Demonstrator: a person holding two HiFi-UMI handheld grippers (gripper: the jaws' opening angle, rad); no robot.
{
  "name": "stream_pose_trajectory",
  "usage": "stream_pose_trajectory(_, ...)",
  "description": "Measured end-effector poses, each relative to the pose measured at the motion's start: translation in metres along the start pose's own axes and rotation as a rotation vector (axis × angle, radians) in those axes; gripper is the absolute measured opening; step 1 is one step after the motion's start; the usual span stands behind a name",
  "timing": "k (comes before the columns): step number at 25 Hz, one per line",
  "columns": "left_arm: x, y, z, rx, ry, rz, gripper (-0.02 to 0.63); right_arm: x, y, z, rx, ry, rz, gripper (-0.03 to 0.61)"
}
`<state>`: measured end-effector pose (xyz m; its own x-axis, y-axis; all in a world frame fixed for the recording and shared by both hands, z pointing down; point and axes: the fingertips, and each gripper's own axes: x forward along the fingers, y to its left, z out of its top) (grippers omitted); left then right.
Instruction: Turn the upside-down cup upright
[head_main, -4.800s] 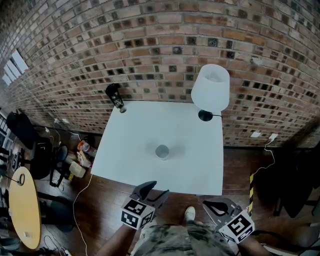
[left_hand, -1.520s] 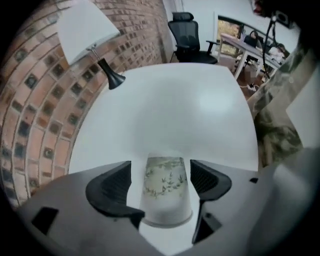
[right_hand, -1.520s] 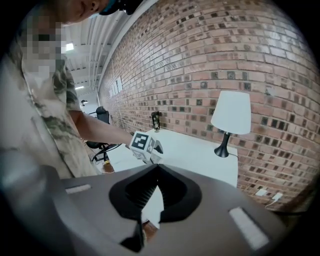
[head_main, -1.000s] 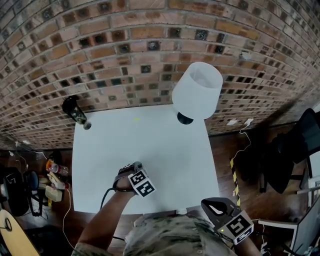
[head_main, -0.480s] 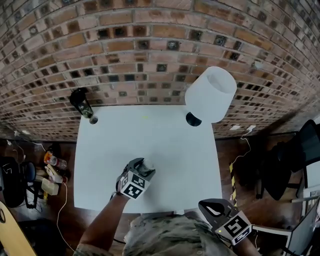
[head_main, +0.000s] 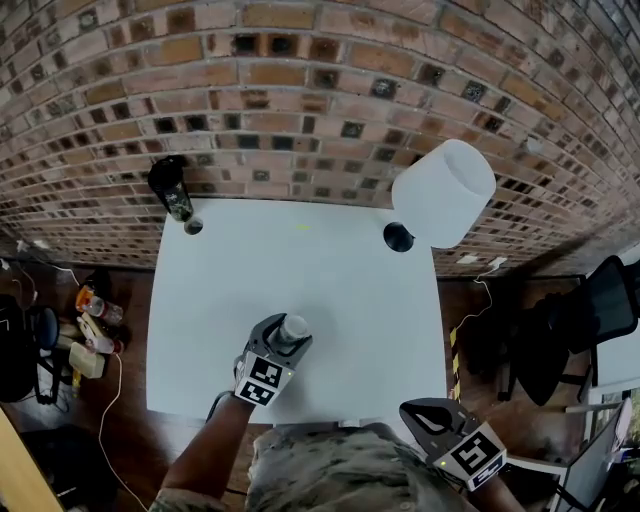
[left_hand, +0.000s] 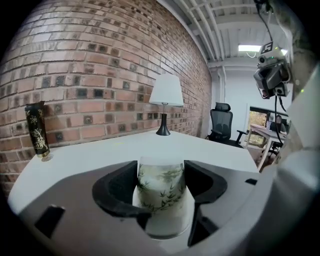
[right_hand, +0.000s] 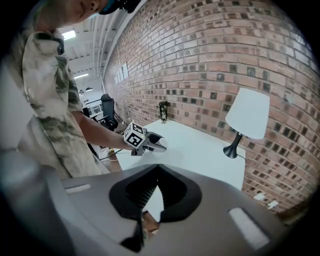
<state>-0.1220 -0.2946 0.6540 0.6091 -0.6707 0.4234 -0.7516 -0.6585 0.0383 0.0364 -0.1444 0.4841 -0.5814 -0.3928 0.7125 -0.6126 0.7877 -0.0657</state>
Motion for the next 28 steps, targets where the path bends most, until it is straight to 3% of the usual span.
stream_pose_trajectory(9, -0.018, -0.005, -0.032, 0.007, 0.051, -0.049, 0.297, 0.018, 0.02, 0.012, -0.013, 0.008, 0.007, 0.002)
stream_pose_trajectory(17, -0.03, -0.001, -0.028, 0.023, 0.034, -0.074, 0.335, 0.024, 0.039, 0.015, 0.008, 0.004, 0.025, 0.003)
stream_pose_trajectory(24, -0.101, -0.019, 0.007, 0.027, -0.03, 0.087, 0.339, 0.002, 0.042, -0.001, -0.027, -0.057, 0.096, 0.003)
stream_pose_trajectory(28, -0.159, -0.072, 0.035, -0.025, -0.047, 0.177, 0.333, -0.033, 0.043, -0.023, -0.094, -0.133, 0.16, 0.015)
